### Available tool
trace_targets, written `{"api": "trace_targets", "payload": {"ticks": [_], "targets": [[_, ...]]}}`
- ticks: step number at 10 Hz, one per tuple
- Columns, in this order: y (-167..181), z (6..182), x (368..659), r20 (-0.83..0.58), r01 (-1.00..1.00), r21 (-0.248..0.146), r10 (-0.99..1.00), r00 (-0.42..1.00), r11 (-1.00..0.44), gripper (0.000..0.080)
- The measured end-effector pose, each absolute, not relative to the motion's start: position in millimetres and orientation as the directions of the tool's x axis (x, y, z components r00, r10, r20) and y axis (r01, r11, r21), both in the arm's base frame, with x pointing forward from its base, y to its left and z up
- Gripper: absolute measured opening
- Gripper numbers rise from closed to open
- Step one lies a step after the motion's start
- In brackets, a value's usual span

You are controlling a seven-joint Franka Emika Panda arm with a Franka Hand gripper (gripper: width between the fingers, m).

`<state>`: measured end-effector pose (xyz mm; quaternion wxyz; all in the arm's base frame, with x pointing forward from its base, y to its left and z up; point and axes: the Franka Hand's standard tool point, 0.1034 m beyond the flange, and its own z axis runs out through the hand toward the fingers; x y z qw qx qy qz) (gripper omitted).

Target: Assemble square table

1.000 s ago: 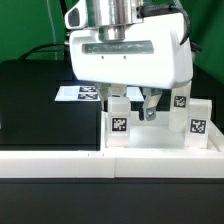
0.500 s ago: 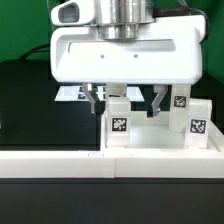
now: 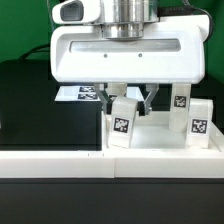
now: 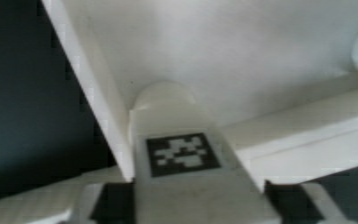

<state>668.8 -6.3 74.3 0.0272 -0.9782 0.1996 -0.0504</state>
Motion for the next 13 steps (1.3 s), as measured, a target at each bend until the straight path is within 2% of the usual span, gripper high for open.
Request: {"api": "trace_targets", "payload": {"ticks": [3, 4, 5, 8, 11, 12, 13], "targets": [[-8.8, 73.9, 668.7, 0.067, -0.609, -0.093, -0.615, 0.786, -0.788, 0.0296], [-12.2, 73.9, 668.3, 0.044, -0.732, -0.111, -0.739, 0.672, -0.672, 0.0296], [-10.2, 73.0, 666.3, -0.008, -0.867, -0.12, -0.873, 0.487, -0.483, 0.0294], [-8.7, 71.8, 667.9, -0.142, -0.993, -0.114, -0.99, 0.007, 0.009, 0.0293], [-9.7, 71.8, 667.7, -0.155, -0.99, -0.102, -0.985, -0.076, 0.092, 0.0293], [-9.7, 71.8, 667.6, -0.144, -0.994, -0.112, -0.99, -0.004, 0.02, 0.0369], [-7.5, 71.5, 667.5, -0.115, -0.981, -0.129, -0.981, 0.159, -0.144, 0.0369]]}}
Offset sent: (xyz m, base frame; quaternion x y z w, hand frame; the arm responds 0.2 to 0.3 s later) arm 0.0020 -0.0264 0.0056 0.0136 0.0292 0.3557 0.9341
